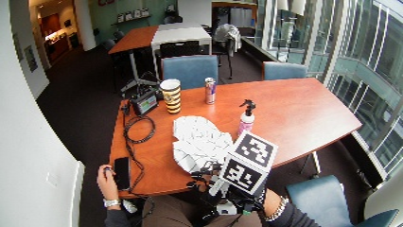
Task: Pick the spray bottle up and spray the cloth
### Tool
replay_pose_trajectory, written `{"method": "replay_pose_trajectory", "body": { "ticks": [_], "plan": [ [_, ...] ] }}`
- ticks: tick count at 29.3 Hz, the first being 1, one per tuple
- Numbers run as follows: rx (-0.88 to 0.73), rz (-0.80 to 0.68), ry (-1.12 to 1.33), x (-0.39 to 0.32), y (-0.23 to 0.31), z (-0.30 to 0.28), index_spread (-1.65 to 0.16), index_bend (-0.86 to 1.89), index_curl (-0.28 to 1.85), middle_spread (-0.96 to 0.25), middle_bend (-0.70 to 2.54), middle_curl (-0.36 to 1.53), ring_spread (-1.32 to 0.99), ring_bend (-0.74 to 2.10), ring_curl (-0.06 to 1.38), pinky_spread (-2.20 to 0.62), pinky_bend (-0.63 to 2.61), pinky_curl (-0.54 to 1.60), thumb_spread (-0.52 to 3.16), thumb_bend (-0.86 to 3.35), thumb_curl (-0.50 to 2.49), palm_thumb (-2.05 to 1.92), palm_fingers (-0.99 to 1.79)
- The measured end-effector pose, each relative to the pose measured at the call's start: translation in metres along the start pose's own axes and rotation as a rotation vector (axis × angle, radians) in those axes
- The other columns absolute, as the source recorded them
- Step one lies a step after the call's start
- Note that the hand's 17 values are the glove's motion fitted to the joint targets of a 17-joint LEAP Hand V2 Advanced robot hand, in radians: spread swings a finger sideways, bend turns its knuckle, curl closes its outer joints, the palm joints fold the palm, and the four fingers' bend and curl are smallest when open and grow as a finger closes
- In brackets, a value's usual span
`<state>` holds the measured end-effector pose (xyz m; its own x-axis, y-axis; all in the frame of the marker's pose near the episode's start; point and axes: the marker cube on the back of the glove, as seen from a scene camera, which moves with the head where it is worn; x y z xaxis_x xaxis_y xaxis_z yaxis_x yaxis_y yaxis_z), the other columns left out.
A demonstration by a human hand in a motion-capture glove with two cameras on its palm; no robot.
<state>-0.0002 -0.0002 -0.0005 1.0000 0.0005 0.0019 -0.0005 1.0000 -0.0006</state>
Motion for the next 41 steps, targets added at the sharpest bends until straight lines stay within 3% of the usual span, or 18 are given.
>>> {"method": "replay_pose_trajectory", "body": {
  "ticks": [7,15,41],
  "plan": [
    [-0.013,0.007,-0.009,0.001,0.000,0.002,-0.33,0.23,0.18,-0.09,0.24,0.14,-0.07,0.33,0.16,0.15,0.32,0.16,0.72,0.19,0.11,0.38,0.58],
    [-0.035,0.025,-0.020,0.006,0.001,0.009,-0.39,0.20,0.24,-0.10,0.20,0.20,-0.08,0.31,0.20,0.18,0.30,0.21,0.93,0.15,0.16,0.42,0.59],
    [-0.041,0.135,-0.009,0.057,-0.031,-0.005,-0.41,0.18,0.32,-0.11,0.17,0.27,-0.09,0.28,0.27,0.20,0.26,0.29,1.10,0.01,0.24,0.51,0.61]
  ]
}}
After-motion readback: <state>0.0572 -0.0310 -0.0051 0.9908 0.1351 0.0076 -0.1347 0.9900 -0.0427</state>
